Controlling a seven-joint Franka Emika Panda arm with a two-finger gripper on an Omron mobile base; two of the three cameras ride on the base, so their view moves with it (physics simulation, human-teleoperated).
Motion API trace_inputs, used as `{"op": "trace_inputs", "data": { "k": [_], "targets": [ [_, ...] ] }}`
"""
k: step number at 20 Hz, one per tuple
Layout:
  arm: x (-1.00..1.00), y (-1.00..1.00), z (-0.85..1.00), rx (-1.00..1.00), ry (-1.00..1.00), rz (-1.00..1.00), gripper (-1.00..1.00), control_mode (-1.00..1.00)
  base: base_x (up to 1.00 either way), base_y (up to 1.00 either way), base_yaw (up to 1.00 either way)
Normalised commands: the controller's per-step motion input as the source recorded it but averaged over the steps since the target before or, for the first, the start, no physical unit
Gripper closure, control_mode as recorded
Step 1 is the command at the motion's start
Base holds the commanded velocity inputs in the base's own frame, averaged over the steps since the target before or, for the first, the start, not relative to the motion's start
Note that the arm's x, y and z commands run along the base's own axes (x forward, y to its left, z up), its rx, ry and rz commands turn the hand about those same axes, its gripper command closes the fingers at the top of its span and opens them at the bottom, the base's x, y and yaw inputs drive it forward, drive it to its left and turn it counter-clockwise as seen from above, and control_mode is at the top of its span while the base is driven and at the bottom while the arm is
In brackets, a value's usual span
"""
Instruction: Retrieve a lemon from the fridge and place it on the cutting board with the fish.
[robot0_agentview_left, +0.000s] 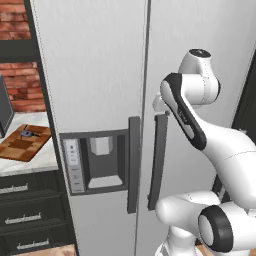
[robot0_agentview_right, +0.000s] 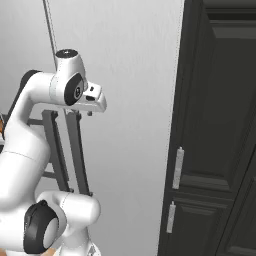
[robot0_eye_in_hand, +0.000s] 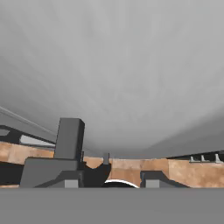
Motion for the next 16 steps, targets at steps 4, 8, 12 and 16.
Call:
{"op": "trace_inputs", "data": {
  "k": [4, 8, 12, 16],
  "targets": [
    [-0.01, 0.0, 0.0, 0.0, 0.0, 0.0, -1.0, 1.0, -0.17, 0.06, -0.01],
    [0.0, 0.0, 0.0, 0.0, 0.0, 0.0, -1.0, 1.0, -0.48, 0.4, -0.09],
    [0.0, 0.0, 0.0, 0.0, 0.0, 0.0, -1.0, 1.0, -0.46, 0.51, -0.12],
    [0.0, 0.0, 0.0, 0.0, 0.0, 0.0, -1.0, 1.0, -0.35, 0.31, -0.13]
  ]
}}
